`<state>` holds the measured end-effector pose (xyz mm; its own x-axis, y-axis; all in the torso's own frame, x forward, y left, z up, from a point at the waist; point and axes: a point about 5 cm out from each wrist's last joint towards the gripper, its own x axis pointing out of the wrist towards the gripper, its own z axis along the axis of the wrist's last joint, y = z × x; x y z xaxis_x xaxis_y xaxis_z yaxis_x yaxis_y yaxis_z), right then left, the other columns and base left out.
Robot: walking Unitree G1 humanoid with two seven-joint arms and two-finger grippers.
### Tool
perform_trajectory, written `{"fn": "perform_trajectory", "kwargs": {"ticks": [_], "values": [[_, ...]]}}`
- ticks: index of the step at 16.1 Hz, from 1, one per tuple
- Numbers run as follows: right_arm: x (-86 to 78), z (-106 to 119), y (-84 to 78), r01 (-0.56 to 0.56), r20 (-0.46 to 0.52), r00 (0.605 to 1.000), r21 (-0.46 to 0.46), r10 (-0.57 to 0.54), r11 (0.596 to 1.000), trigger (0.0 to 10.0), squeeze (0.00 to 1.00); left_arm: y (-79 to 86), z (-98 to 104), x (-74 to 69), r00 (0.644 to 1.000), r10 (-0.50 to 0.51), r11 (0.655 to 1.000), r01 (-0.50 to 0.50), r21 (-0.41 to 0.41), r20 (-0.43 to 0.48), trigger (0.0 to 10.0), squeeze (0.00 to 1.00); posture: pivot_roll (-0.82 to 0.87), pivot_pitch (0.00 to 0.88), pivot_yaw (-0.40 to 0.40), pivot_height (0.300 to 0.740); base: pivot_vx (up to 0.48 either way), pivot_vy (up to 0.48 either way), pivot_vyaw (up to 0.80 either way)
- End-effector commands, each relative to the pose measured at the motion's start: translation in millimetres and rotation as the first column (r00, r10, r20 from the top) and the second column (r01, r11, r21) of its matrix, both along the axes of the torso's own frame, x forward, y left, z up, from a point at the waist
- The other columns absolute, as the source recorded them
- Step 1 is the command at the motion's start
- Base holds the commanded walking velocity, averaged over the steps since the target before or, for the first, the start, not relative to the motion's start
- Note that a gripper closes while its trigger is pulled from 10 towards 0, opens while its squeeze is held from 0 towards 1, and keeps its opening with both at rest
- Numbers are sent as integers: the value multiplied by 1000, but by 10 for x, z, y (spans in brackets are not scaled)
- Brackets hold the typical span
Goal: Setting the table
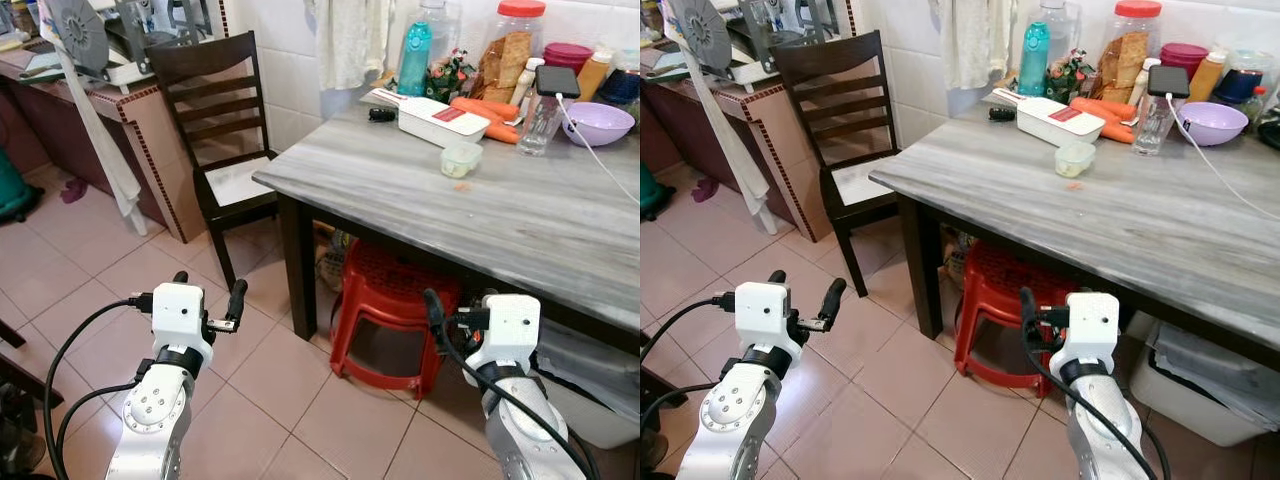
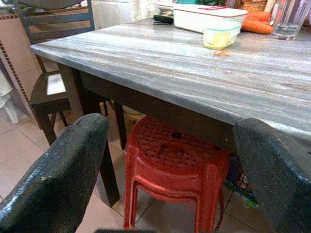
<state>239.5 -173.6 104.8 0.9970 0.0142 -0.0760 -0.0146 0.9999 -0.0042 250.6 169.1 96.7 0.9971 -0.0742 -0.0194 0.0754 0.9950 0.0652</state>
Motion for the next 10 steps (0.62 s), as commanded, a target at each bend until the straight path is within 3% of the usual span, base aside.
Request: {"fn": "perform_trajectory", "kwargs": {"ticks": [1, 10], "values": [[21, -5, -15, 12, -3, 1000, 6, -12, 1000, 10000, 0, 34, 26, 6, 1000, 7, 1000, -7, 10, 1, 10000, 0, -27, 0, 54, 740, 0, 0, 0], [31, -15, -52, 42, -2, 999, 11, -42, 999, 10000, 0, 22, 26, 50, 1000, 1, 1000, -1, 19, -4, 10000, 0, -38, 0, 68, 740, -240, 0, 0]]}}
